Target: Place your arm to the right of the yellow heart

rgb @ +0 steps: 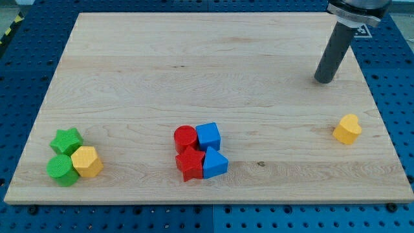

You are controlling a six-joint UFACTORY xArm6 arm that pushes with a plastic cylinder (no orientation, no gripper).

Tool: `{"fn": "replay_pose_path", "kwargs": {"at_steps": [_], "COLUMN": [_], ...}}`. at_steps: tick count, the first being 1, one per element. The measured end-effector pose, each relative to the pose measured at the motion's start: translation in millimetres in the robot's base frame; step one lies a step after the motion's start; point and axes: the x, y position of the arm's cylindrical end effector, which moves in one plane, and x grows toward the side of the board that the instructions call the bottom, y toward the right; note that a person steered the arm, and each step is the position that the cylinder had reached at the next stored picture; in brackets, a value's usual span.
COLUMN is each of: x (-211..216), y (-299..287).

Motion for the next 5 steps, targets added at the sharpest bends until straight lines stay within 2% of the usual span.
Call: {"fn": "replay_pose_path", "kwargs": {"at_steps": [2, 4, 5], "x": [11, 61, 91], "y": [11, 81, 78]}}
